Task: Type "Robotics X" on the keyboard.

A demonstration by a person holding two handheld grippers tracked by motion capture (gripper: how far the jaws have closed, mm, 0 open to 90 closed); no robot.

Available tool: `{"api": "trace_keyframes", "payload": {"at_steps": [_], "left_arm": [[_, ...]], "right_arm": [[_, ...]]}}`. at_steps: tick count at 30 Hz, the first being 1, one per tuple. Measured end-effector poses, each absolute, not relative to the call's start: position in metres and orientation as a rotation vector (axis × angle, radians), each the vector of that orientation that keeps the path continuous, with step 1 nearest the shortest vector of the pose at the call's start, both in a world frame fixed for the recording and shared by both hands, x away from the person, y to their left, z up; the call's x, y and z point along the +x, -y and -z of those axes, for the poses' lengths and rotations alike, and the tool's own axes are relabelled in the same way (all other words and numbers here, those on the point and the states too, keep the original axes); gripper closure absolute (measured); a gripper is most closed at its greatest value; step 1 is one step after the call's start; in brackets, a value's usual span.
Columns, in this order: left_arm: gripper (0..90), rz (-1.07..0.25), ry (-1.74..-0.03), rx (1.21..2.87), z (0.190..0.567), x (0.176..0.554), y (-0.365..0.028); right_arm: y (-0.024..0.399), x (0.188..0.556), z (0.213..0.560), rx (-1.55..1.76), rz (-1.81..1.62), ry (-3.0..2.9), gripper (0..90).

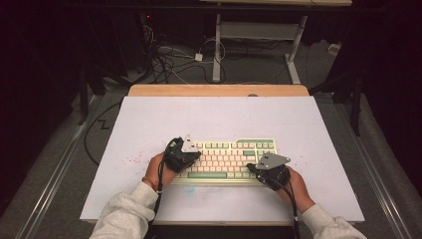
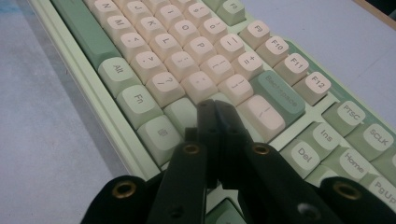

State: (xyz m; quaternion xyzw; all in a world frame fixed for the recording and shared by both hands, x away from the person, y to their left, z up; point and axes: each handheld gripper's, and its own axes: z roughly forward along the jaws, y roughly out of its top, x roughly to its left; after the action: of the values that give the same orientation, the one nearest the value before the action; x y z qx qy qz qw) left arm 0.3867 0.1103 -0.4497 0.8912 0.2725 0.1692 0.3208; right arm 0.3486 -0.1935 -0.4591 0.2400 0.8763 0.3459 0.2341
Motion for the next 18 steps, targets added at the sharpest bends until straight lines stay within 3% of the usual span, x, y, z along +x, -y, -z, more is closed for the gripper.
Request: {"api": "trace_keyframes", "payload": {"at_steps": [18], "left_arm": [[87.8, -0.51, -0.681, 2.285, 0.436, 0.376, -0.117]], "right_arm": [[0.194, 0.347, 0.455, 0.657, -0.971, -2.391, 90.0]]}}
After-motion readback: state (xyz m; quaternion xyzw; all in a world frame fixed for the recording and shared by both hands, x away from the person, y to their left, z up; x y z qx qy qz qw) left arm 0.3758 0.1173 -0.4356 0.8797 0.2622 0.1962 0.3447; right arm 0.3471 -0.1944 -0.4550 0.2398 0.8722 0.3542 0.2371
